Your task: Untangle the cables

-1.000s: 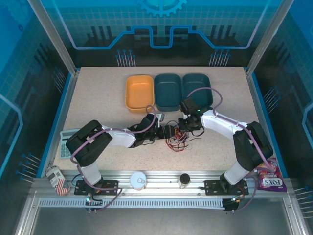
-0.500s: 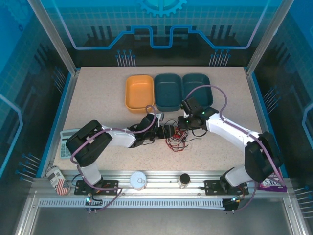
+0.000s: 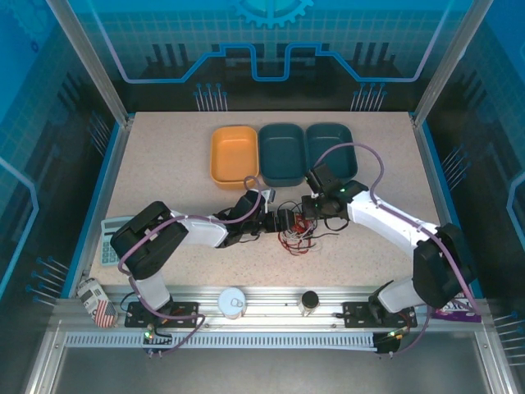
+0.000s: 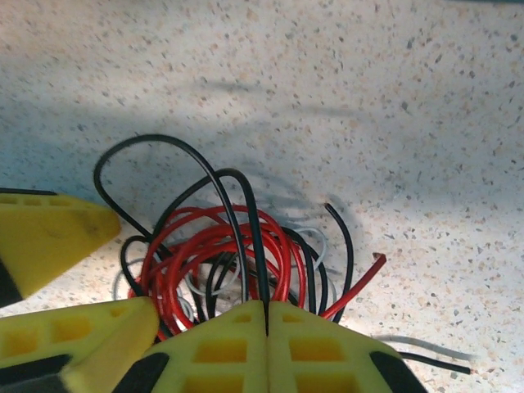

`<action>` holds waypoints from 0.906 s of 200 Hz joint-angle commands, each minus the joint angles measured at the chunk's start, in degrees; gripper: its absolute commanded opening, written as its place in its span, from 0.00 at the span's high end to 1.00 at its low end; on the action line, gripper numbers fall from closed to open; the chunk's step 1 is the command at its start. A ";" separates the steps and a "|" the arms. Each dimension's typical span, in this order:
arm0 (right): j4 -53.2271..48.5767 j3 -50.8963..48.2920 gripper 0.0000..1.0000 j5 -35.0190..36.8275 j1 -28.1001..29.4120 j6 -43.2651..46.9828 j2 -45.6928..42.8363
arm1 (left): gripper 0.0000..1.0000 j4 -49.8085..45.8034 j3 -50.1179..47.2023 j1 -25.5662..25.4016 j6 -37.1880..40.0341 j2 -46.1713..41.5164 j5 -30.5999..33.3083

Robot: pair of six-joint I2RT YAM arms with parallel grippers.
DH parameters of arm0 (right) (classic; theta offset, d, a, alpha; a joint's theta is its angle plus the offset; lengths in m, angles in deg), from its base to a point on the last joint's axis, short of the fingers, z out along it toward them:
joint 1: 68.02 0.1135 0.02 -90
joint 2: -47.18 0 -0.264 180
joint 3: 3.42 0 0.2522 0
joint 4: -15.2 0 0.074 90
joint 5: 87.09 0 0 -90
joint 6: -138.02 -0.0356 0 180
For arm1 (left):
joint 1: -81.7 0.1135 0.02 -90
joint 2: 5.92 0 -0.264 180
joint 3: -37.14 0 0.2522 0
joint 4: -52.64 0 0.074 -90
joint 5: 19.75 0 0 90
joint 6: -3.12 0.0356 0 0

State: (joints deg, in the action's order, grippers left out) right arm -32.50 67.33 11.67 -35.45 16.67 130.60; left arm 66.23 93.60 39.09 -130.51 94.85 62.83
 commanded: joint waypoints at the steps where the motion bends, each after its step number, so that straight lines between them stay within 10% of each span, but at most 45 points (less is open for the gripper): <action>1: -0.12 -1.13 0.84 -0.08 -0.56 -0.66 1.12 | 0.16 0.13 -0.08 -0.55 0.09 -1.40 -0.47; 89: 2.43 -4.15 0.65 -2.46 -3.27 -0.75 1.79 | 0.01 -4.74 2.52 -2.23 0.64 -2.33 2.24; 181: 6.94 -6.19 0.80 -5.59 -3.21 0.94 3.09 | 0.26 -3.48 3.51 -2.38 -0.10 1.95 1.60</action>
State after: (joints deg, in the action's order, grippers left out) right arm -27.05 61.76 7.34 -38.59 16.71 133.11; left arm 61.86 96.51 36.99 -130.97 95.79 64.41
